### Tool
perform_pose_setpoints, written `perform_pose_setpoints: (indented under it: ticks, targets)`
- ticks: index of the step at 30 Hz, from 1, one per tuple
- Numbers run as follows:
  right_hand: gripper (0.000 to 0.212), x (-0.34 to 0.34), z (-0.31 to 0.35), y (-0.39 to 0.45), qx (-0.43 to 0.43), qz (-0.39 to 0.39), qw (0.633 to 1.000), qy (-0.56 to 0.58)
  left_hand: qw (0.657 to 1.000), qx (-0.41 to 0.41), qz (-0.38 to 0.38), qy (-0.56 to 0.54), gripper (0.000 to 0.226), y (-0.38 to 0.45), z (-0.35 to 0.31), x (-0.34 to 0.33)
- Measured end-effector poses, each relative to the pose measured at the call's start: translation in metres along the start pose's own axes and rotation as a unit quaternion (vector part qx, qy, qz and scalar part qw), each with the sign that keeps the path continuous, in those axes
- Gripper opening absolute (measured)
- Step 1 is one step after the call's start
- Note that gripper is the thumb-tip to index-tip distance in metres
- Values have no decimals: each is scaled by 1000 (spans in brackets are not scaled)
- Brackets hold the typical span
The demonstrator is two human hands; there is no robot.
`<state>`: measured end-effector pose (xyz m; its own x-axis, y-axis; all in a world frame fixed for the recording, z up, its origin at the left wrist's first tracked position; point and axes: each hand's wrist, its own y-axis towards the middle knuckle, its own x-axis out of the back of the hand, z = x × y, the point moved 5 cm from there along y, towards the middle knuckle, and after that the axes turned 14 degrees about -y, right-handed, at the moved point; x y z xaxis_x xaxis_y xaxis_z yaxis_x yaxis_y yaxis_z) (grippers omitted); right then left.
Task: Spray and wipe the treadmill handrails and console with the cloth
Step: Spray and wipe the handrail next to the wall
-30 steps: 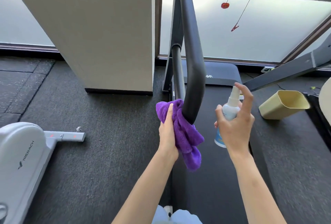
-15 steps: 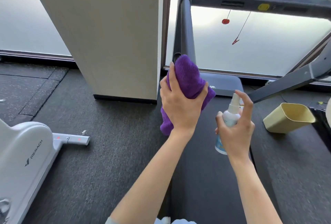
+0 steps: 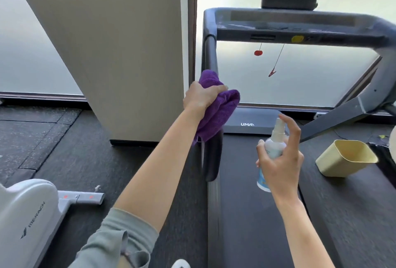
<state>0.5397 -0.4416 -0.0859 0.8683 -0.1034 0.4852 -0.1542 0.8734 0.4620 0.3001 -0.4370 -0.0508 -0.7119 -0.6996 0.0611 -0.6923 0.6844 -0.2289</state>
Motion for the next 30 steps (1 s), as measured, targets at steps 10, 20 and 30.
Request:
perform_pose_setpoints:
  ticks: [10, 20, 30]
  targets:
    - [64, -39, 17, 62, -6, -37, 999, -17, 994, -13, 10, 106, 67, 101, -35, -20]
    - [64, -73, 32, 107, 14, -44, 998, -39, 995, 9, 2, 95, 77, 163, -53, -30]
    - [64, -84, 23, 129, 22, -25, 999, -18, 988, -14, -17, 152, 80, 181, -52, -33]
